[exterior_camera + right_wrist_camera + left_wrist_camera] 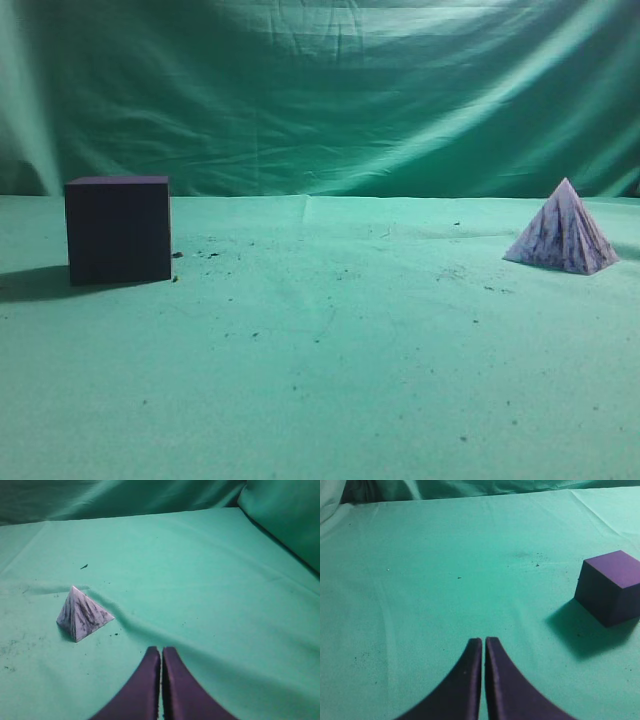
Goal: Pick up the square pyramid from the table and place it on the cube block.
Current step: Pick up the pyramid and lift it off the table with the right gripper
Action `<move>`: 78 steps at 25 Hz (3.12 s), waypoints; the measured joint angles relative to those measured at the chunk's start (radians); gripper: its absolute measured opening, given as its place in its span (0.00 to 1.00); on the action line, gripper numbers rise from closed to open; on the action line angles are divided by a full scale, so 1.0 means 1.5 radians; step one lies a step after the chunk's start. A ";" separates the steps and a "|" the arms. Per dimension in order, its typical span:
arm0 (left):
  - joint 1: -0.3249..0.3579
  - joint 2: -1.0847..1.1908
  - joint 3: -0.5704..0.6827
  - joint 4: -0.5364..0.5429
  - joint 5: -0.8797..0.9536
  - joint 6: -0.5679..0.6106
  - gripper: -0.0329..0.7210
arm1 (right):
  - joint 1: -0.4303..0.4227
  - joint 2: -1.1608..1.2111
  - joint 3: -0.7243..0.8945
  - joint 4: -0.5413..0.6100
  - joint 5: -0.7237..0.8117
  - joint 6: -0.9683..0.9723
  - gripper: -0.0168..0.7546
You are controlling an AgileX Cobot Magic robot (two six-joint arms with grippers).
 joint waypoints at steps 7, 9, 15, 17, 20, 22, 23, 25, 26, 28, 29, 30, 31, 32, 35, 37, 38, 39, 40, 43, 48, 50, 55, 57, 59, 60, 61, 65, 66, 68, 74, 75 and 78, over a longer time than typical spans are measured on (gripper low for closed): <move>0.000 0.000 0.000 0.000 0.000 0.000 0.04 | 0.000 0.000 0.000 0.000 0.000 -0.001 0.02; 0.000 0.000 0.000 0.000 0.000 0.000 0.04 | 0.000 0.000 0.000 0.000 0.000 -0.001 0.02; 0.000 0.000 0.000 0.000 0.000 0.000 0.04 | 0.000 0.000 0.000 0.000 0.000 -0.001 0.02; 0.000 0.000 0.000 0.000 0.000 0.000 0.04 | 0.000 0.000 0.000 0.000 0.000 -0.001 0.02; 0.000 0.000 0.000 0.000 0.000 0.000 0.04 | 0.000 0.000 0.000 0.000 0.000 -0.003 0.02; 0.000 0.000 0.000 0.000 0.000 0.000 0.04 | 0.000 0.000 0.000 0.000 0.000 -0.006 0.02; 0.000 0.000 0.000 0.000 0.000 0.000 0.04 | 0.000 0.000 0.000 0.000 0.000 -0.007 0.02; 0.000 0.000 0.000 0.000 0.000 0.000 0.04 | 0.000 0.000 0.000 0.000 0.000 -0.007 0.02; 0.000 0.000 0.000 0.000 0.000 0.000 0.04 | 0.000 0.000 0.000 -0.002 -0.002 -0.007 0.02; 0.000 0.000 0.000 0.000 0.000 0.000 0.04 | 0.000 0.000 0.001 -0.005 -0.024 -0.007 0.02; 0.000 0.000 0.000 0.000 0.000 0.000 0.04 | 0.000 0.000 0.001 -0.001 -0.052 -0.007 0.02; 0.000 0.000 0.000 0.000 0.000 0.000 0.04 | 0.000 0.000 0.001 0.005 -0.085 -0.007 0.02; 0.000 0.000 0.000 0.000 0.000 0.000 0.04 | 0.000 0.000 0.001 0.009 -0.135 -0.007 0.02; 0.000 0.000 0.000 0.000 0.000 0.000 0.04 | 0.000 0.000 0.002 0.012 -0.195 -0.007 0.02; 0.000 0.000 0.000 0.000 0.000 0.000 0.04 | -0.001 0.000 -0.003 0.018 -0.304 -0.005 0.02; 0.000 0.000 0.000 0.000 0.000 0.000 0.04 | -0.001 0.005 -0.043 0.027 -0.262 -0.003 0.02; 0.000 0.000 0.000 0.000 0.000 0.000 0.04 | -0.001 0.017 -0.070 0.035 -0.230 -0.003 0.02; 0.000 0.000 0.000 0.000 0.000 0.000 0.04 | -0.001 0.040 -0.104 0.038 -0.195 -0.003 0.02; 0.000 0.000 0.000 0.000 0.000 0.000 0.04 | -0.001 0.070 -0.141 0.040 -0.156 -0.003 0.02; 0.000 0.000 0.000 0.000 0.000 0.000 0.04 | -0.001 0.178 -0.241 0.042 -0.036 -0.003 0.02; 0.000 0.000 0.000 0.000 0.000 0.000 0.04 | 0.000 0.370 -0.368 0.041 0.090 -0.045 0.02; 0.000 0.000 0.000 0.000 0.000 0.000 0.04 | 0.023 0.438 -0.415 0.045 0.145 -0.097 0.02; 0.000 0.000 0.000 0.000 0.000 0.000 0.04 | 0.136 0.619 -0.522 0.047 0.247 -0.184 0.09; 0.000 0.000 0.000 -0.001 0.000 0.000 0.04 | 0.176 0.688 -0.550 0.047 0.255 -0.191 0.25; 0.000 0.000 0.000 -0.002 0.000 0.000 0.04 | 0.209 0.761 -0.582 0.049 0.262 -0.191 0.40; 0.000 0.000 0.000 -0.002 0.000 0.000 0.04 | 0.220 0.791 -0.597 0.051 0.267 -0.184 0.50; 0.000 0.000 0.000 -0.002 0.000 0.000 0.04 | 0.226 0.827 -0.616 0.052 0.274 -0.167 0.59; 0.000 0.000 0.000 -0.002 0.000 0.000 0.04 | 0.231 0.964 -0.702 0.037 0.340 -0.065 0.86; 0.000 0.000 0.000 -0.002 0.000 0.000 0.04 | 0.231 0.999 -0.727 0.032 0.362 -0.053 0.85; 0.000 0.000 0.000 -0.002 0.000 0.000 0.04 | 0.231 1.058 -0.768 0.024 0.404 -0.042 0.91; 0.000 0.000 0.000 -0.002 0.000 0.000 0.04 | 0.231 1.178 -0.843 0.006 0.419 -0.037 0.89; 0.000 0.000 0.000 -0.002 0.000 0.000 0.04 | 0.231 1.192 -0.849 -0.002 0.419 -0.037 0.89; 0.000 0.000 0.000 -0.002 0.000 0.000 0.04 | 0.231 1.225 -0.855 -0.024 0.408 -0.037 0.89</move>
